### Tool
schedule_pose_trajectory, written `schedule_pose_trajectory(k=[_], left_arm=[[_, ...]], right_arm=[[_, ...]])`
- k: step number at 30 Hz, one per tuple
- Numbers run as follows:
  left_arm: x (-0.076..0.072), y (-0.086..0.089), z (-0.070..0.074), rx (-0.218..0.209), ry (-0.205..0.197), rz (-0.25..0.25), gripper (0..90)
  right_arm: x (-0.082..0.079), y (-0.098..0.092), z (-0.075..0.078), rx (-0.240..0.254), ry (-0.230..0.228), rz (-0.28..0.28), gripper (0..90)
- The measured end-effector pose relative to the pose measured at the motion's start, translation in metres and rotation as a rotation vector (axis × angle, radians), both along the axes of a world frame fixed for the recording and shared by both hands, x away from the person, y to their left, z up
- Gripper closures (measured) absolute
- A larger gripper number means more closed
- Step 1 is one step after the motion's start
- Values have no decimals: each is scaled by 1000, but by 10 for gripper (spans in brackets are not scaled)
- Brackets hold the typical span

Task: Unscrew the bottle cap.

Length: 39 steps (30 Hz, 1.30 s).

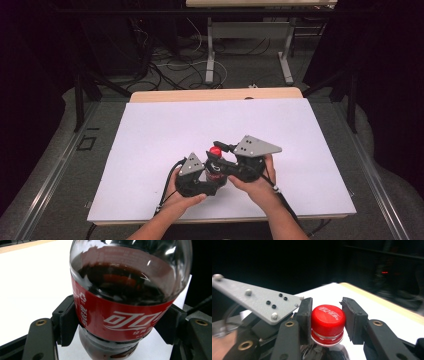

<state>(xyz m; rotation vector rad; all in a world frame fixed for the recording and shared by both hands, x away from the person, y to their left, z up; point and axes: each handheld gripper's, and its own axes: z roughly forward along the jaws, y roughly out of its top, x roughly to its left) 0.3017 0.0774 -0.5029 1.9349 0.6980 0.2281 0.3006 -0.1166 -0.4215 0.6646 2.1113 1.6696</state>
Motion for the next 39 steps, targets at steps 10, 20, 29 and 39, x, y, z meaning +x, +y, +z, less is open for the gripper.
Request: schedule_pose_trajectory(k=[10, 20, 29, 39], left_arm=[[0, -1, 0, -13, 7, -33, 296], [0, 0, 1, -10, -2, -12, 295], [0, -2, 0, 11, -12, 17, 295], [-2, -3, 0, 23, -11, 36, 295]], right_arm=[[38, -21, 1, 2, 16, 374, 613], [31, -19, 2, 6, 1, 285, 446], [-12, 5, 10, 41, -1, -99, 423], [-27, 27, -3, -13, -6, -333, 523]])
